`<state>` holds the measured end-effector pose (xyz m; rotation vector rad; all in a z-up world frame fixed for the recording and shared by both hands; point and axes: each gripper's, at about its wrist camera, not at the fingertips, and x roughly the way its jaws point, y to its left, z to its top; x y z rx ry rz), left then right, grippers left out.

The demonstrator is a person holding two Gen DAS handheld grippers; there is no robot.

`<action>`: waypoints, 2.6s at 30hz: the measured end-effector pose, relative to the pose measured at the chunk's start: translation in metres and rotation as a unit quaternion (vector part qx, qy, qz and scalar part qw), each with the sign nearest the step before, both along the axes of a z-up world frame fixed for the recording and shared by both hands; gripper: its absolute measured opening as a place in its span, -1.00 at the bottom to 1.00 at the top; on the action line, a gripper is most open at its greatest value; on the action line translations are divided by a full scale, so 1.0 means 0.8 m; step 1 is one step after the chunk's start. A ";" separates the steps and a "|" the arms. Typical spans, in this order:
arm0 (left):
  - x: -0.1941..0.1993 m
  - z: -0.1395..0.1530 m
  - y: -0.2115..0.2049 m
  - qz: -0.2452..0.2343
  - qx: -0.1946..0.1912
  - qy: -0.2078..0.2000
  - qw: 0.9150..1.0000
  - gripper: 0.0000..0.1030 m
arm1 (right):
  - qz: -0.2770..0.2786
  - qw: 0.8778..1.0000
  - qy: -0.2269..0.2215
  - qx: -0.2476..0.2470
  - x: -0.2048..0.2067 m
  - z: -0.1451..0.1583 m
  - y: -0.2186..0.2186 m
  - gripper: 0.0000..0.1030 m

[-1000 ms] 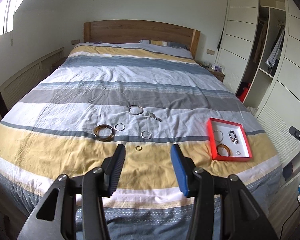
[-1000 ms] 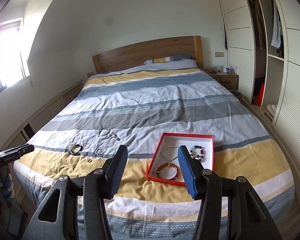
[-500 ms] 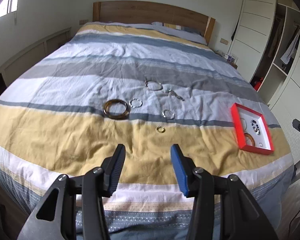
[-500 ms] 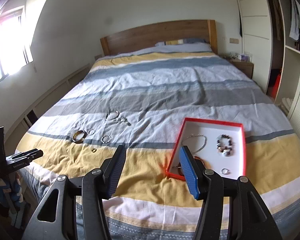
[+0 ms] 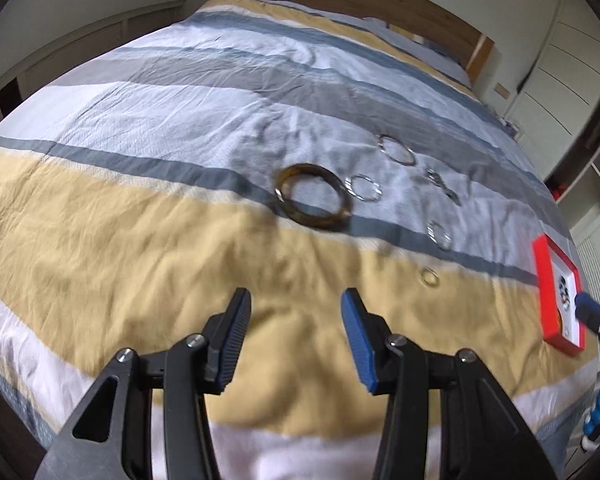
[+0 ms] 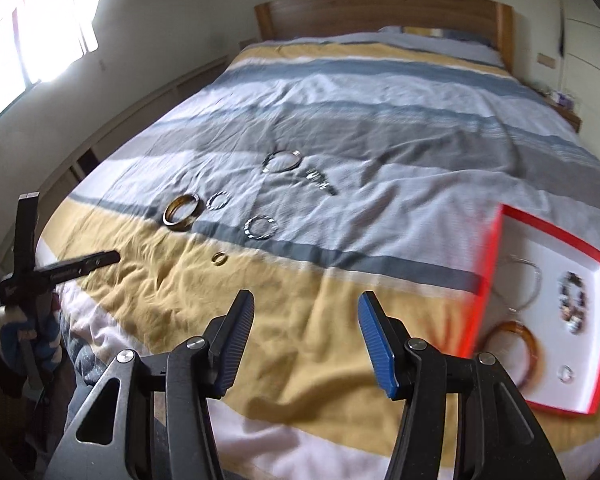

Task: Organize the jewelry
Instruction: 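Grasp the amber bangle with the left tool while the right tool grasps a gold ring, then carry the amber bangle and gold ring with both tools over the red box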

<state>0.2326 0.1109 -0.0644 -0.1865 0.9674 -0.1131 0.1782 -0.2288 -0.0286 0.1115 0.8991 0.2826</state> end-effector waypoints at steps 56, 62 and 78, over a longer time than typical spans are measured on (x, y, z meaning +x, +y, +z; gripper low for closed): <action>0.011 -0.003 -0.012 0.018 0.039 -0.003 0.999 -0.85 | 0.108 0.994 0.025 -0.012 0.011 -0.035 0.140 -0.61; -0.024 0.018 -0.024 0.008 0.039 -0.018 0.999 -0.85 | 0.088 0.996 0.006 -0.011 -0.026 -0.013 0.115 -0.61; -0.098 0.087 -0.111 -0.054 0.055 -0.072 0.994 -0.85 | 0.036 0.998 -0.059 0.003 -0.118 0.041 0.037 -0.61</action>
